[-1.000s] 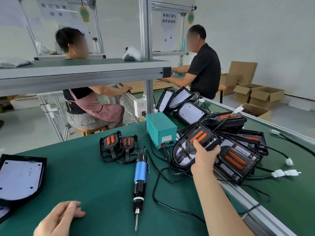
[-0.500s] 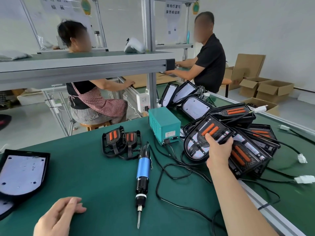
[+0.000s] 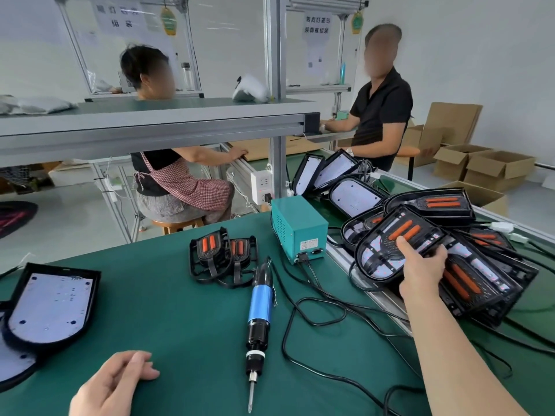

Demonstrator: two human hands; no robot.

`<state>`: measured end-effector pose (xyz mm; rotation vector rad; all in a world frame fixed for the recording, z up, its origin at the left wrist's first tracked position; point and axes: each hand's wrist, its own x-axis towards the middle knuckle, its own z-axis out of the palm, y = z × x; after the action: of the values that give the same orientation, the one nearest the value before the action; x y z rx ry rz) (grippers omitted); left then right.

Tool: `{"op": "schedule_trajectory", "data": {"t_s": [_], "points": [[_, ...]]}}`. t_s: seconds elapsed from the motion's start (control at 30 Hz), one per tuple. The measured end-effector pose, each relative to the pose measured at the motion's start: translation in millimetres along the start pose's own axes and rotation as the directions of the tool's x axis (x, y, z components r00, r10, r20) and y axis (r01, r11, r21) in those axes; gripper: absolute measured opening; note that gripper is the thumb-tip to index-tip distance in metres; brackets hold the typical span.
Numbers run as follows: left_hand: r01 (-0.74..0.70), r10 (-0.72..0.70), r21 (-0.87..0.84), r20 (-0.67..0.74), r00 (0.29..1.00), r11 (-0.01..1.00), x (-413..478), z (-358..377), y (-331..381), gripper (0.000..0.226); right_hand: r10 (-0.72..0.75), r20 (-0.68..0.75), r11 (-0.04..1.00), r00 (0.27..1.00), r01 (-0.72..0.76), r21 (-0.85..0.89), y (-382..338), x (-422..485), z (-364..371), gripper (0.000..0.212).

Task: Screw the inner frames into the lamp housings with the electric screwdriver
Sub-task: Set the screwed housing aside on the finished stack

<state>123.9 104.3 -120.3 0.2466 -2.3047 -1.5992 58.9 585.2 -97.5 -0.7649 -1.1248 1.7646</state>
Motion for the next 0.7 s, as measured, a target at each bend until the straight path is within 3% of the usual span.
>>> {"op": "schedule_trajectory", "data": {"t_s": [0.17, 0.43, 0.7], "points": [[-0.007, 0.007, 0.017, 0.012, 1.0, 1.0, -2.0, 3.0, 3.9, 0.029, 0.004, -0.029, 0.998, 1.0, -0.006, -0.061, -5.3, 5.7, 5.0, 0.075], [-0.001, 0.0, 0.03, 0.048, 0.999, 1.0, 0.2, 1.4, 5.9, 0.027, 0.034, -0.13, 0.99, 0.991, -0.051, -0.134, -4.1, -14.7, 15.8, 0.085], [0.019, -0.023, 0.057, 0.076, 0.997, 0.998, 2.2, 1.1, 3.3, 0.017, 0.062, -0.189, 0.992, 0.98, -0.081, -0.093, -24.5, -54.8, 25.9, 0.091]]}}
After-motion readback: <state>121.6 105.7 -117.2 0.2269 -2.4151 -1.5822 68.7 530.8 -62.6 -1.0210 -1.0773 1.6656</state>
